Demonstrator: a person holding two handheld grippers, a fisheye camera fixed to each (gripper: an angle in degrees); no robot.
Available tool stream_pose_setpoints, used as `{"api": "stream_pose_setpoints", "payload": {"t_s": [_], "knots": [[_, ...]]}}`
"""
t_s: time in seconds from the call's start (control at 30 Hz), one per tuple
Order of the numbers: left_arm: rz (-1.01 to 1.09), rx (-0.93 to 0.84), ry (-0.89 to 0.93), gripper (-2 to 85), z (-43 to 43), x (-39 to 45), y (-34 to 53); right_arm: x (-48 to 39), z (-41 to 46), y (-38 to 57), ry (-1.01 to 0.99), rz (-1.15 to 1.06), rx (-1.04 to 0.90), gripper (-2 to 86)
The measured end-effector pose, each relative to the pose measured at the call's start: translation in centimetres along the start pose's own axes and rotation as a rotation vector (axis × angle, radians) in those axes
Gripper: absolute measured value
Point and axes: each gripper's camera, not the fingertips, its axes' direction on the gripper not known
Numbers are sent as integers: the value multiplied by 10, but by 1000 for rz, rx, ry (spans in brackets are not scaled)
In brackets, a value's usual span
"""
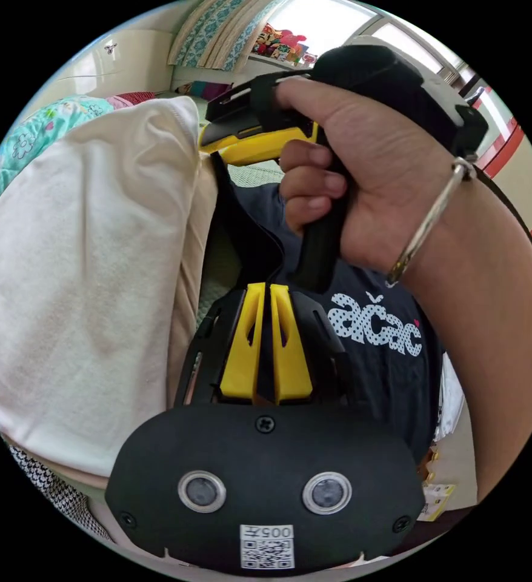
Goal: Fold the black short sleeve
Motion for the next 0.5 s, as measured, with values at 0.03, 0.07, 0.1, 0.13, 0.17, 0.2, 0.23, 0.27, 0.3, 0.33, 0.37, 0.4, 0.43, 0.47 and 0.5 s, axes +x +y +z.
{"api": "stream_pose_setpoints", "payload": {"t_s": [0.03, 0.07, 0.1, 0.13, 0.17, 0.2, 0.23, 0.27, 0.3, 0.33, 0.37, 0.4, 0.43, 0.47, 0.5], "knots": [[-3, 2, 10, 13, 1, -1, -1, 2, -4, -2, -1, 9, 14, 18], [-3, 1, 18, 13, 2, -3, -1, 3, -10, -4, 12, 11, 29, 3], [-4, -1, 21, 13, 3, -4, -2, 3, -13, -5, 22, 5, 36, 0], [-2, -1, 30, 14, 4, -5, -3, 3, -22, -7, 49, -10, 57, -4], [9, 2, 45, 14, 3, -5, -4, 4, -33, -9, 76, -23, 72, -6], [17, 6, 53, 15, 3, -5, -4, 5, -39, -9, 86, -29, 79, -7], [28, 14, 67, 16, 1, -4, -4, 7, -53, -10, 102, -43, 99, -8], [31, 32, 79, 18, -1, -3, -4, 11, -68, -8, 120, -52, 123, -8], [37, 46, 84, 19, -3, -2, -4, 13, -75, -6, 132, -53, 139, -8], [60, 74, 95, 22, -4, 1, -4, 21, -89, -1, 166, -48, 169, -8], [89, 90, 115, 25, -5, 5, -4, 31, -101, 4, 207, -36, 194, -8], [109, 93, 129, 26, -6, 8, -4, 36, -106, 7, 232, -29, 202, -8], [151, 95, 162, 28, -6, 14, -4, 49, -113, 13, 295, -9, 204, -8], [189, 97, 192, 30, -6, 20, -3, 61, -115, 17, 352, 11, 185, -8], [205, 93, 206, 31, -6, 23, -3, 68, -115, 20, 376, 20, 168, -7]]}}
